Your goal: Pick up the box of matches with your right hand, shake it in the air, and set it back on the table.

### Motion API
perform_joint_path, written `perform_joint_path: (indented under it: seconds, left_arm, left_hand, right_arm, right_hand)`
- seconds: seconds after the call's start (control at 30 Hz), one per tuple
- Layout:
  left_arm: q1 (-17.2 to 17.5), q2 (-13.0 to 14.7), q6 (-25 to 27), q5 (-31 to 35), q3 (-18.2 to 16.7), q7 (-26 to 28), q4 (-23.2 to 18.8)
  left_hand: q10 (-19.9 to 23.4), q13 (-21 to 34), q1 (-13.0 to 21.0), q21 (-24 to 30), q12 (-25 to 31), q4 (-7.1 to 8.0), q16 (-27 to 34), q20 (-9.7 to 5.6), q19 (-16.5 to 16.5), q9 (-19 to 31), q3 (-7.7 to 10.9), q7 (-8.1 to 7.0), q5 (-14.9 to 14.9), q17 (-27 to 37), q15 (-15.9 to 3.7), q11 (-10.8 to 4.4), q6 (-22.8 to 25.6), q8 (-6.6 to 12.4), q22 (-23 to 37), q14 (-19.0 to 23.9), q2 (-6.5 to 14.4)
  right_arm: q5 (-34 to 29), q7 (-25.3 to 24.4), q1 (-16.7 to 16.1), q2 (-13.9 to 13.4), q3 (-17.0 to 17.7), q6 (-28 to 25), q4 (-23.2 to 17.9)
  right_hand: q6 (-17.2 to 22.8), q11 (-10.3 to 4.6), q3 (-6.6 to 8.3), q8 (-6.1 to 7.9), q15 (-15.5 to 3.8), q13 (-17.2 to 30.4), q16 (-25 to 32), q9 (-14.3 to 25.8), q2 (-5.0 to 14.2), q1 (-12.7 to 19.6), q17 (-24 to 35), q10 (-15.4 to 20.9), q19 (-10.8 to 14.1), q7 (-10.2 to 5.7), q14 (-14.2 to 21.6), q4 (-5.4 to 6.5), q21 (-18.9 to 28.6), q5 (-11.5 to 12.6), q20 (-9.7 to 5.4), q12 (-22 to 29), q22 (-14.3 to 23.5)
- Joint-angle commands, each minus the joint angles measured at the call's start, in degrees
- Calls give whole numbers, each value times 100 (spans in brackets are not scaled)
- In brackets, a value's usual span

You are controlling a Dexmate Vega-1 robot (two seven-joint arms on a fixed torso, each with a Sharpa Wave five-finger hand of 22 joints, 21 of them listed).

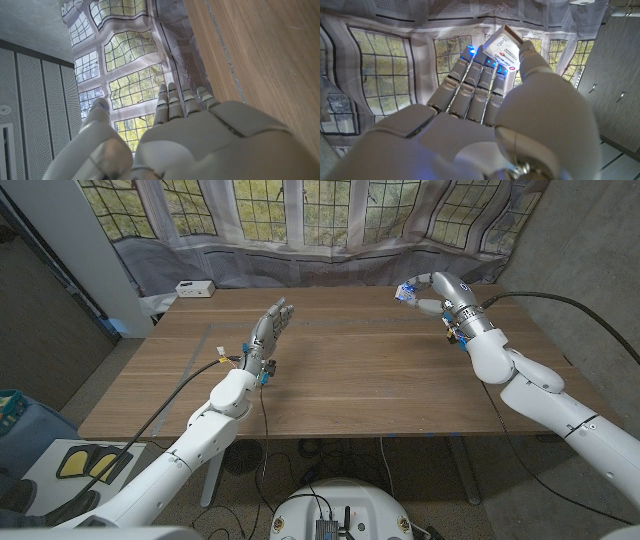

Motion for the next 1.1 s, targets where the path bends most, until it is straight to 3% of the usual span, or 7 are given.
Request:
perform_joint_path:
  seconds: [0.03, 0.33, 1.1]
  left_arm:
    - [24, 19, -29, -44, -38, -21, 18]
    - [39, 18, -71, -70, -66, -29, 50]
    - [36, -17, -105, -70, -70, -11, 106]
  left_hand:
    - [-4, 20, 37, -19, -9, -5, 0, 36, -8, 27, 56, -19, -3, 34, 16, -17, 37, -4, 30, 28, 51]
    - [4, 20, 36, -20, -5, -4, 1, 40, -13, 27, 56, -21, -4, 34, 8, -29, 43, -2, 30, 31, 51]
    - [5, 20, 37, -19, -5, -5, 0, 48, -16, 27, 59, -23, -3, 34, 15, -34, 42, -3, 30, 27, 53]
  right_arm:
    - [-408, 360, 481, -166, -531, -447, 100]
    - [-356, 972, 844, -208, -830, -794, 219]
    - [-407, 1351, 1452, -110, -1420, -1187, 915]
  right_hand:
    - [152, -33, -14, 37, -278, 25, -2, 22, 545, 504, 14, -25, -25, -172, -18, 28, -34, 43, 26, -34, 21]
    - [142, -30, -17, 28, -282, 25, -19, 22, 551, 507, 20, -46, -36, -173, -47, 27, -39, 44, 21, -44, 21]
    - [87, -62, -35, -7, -255, 35, -58, 23, 569, 496, 45, -109, -73, -181, -119, 38, -53, 45, 26, -68, 21]
